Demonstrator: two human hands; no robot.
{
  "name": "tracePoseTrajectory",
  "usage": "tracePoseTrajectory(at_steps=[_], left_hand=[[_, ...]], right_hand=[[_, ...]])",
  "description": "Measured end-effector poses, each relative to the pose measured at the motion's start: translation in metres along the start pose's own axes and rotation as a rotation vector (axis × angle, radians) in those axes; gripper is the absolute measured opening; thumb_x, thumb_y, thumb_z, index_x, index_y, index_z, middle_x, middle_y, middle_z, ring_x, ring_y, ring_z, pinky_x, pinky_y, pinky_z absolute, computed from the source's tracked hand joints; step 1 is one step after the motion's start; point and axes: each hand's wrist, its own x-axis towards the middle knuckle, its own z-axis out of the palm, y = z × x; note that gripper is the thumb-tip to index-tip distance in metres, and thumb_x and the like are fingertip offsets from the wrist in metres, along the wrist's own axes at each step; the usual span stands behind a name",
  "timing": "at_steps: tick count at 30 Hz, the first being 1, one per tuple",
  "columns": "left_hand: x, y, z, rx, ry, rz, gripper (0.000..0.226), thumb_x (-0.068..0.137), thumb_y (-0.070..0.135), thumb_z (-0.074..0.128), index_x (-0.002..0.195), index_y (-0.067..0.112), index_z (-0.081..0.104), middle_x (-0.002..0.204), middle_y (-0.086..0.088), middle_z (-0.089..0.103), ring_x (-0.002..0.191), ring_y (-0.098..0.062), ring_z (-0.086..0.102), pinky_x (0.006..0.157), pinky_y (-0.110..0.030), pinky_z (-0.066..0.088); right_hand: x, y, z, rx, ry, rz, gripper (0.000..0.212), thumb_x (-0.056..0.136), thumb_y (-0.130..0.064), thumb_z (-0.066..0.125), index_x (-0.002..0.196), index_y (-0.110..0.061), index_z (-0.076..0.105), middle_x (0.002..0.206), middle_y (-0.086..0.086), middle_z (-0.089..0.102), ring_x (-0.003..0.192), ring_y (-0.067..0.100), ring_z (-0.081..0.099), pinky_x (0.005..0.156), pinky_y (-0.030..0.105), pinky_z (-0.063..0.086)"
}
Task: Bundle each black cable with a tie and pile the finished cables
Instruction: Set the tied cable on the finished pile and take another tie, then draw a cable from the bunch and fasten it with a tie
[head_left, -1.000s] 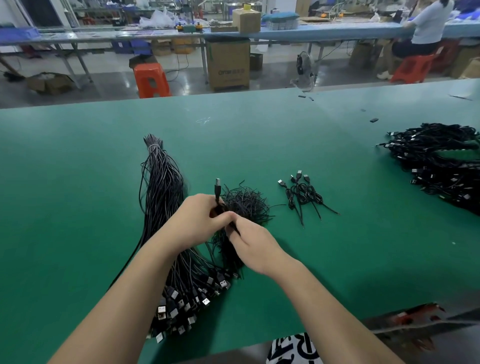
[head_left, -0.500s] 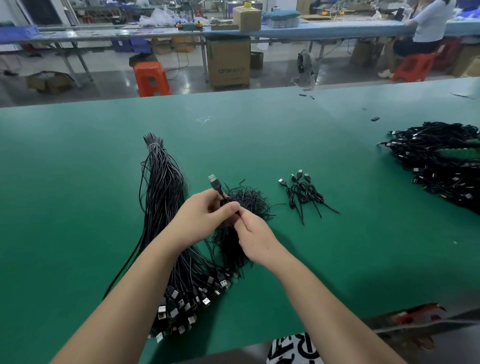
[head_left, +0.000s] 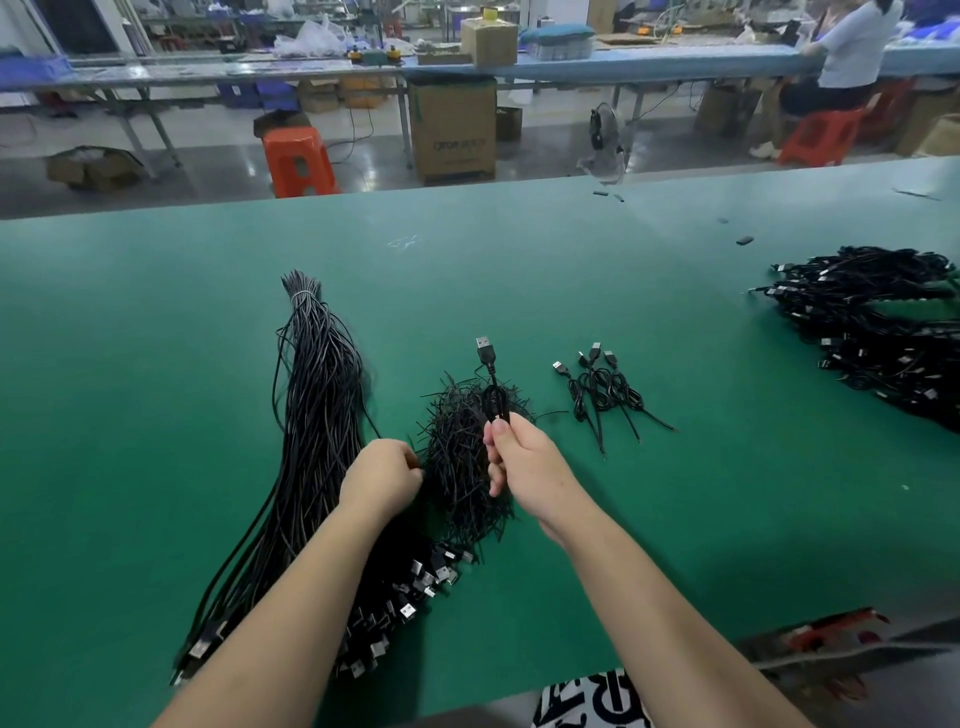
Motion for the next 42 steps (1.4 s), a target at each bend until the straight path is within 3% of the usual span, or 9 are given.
tracePoseTrajectory(at_steps=[6,12,17,22,25,27,30,36,42], left_hand=[[0.0,0.001,0.007,0.098,0.045,-0.017,0.023,0.094,0.015,0.054,0.107,0.02,0.073,0.113,-0.005,0.065,0.088,-0.026,0.064,0.077,-0.037,0.056],[-0.003,0.002,0.008,0.137,0.079,-0.01,0.016,0.094,0.024,0.059,0.101,0.022,0.074,0.104,-0.001,0.068,0.086,-0.024,0.064,0.069,-0.033,0.052],[-0.005,0.005,0.004,0.181,0.113,0.004,0.017,0.094,0.02,0.054,0.099,0.019,0.07,0.092,0.0,0.069,0.085,-0.024,0.062,0.067,-0.032,0.053],[-0.007,0.008,-0.02,0.384,0.12,0.031,0.018,0.092,0.011,0.053,0.093,0.021,0.069,0.088,0.002,0.067,0.079,-0.022,0.065,0.06,-0.031,0.051],[-0.012,0.005,-0.039,0.417,0.15,0.05,0.017,0.091,0.01,0.057,0.091,0.018,0.072,0.089,0.002,0.068,0.081,-0.021,0.067,0.063,-0.032,0.057],[-0.015,0.003,-0.052,0.342,0.173,0.041,0.015,0.093,0.015,0.057,0.092,0.02,0.071,0.092,0.005,0.068,0.083,-0.019,0.065,0.068,-0.034,0.058],[-0.021,0.004,-0.069,0.154,0.199,0.053,0.011,0.096,0.025,0.058,0.094,0.027,0.068,0.092,0.01,0.067,0.082,-0.014,0.061,0.071,-0.032,0.055],[-0.044,0.031,-0.066,-0.672,0.144,0.108,0.009,0.091,0.021,0.071,0.082,0.022,0.073,0.057,0.014,0.059,0.048,-0.003,0.045,0.051,-0.024,0.037],[-0.062,0.044,-0.049,-0.861,0.002,0.148,0.014,0.093,0.008,0.067,0.081,0.013,0.074,0.051,0.016,0.056,0.043,0.003,0.042,0.045,-0.009,0.032]], right_hand=[[-0.001,0.002,-0.003,-0.009,-0.008,0.011,0.03,0.109,-0.027,0.035,0.09,-0.014,0.053,0.072,-0.004,0.045,0.055,0.009,0.043,0.057,0.025,0.05],[0.0,0.004,-0.004,0.002,-0.013,0.006,0.03,0.109,-0.025,0.035,0.088,-0.015,0.053,0.071,-0.004,0.044,0.055,0.009,0.043,0.06,0.031,0.048],[-0.001,0.005,-0.005,-0.055,0.008,0.01,0.031,0.109,-0.027,0.035,0.087,-0.016,0.054,0.073,-0.004,0.048,0.055,0.007,0.046,0.059,0.027,0.05],[0.002,0.007,-0.011,-0.104,0.029,0.045,0.033,0.108,-0.033,0.036,0.088,-0.016,0.056,0.076,-0.001,0.061,0.061,0.011,0.057,0.071,0.037,0.054],[0.003,0.005,-0.01,-0.036,0.006,0.04,0.031,0.109,-0.03,0.037,0.089,-0.016,0.056,0.082,-0.001,0.06,0.065,0.011,0.058,0.064,0.031,0.055],[0.002,0.002,-0.008,-0.04,0.014,0.034,0.029,0.108,-0.03,0.037,0.089,-0.017,0.055,0.075,-0.004,0.052,0.059,0.008,0.052,0.059,0.027,0.051],[0.0,-0.002,-0.005,-0.044,-0.015,0.016,0.03,0.109,-0.033,0.034,0.09,-0.018,0.052,0.065,-0.007,0.037,0.054,0.012,0.033,0.056,0.038,0.036],[-0.01,-0.013,0.017,0.101,-0.208,-0.001,0.023,0.11,-0.024,0.035,0.108,-0.016,0.057,0.064,-0.011,0.037,0.049,0.005,0.027,0.046,0.023,0.024],[-0.01,-0.011,0.025,0.3,-0.184,0.013,0.027,0.111,-0.017,0.034,0.126,-0.006,0.053,0.06,-0.014,0.035,0.053,0.007,0.023,0.055,0.033,0.014]])
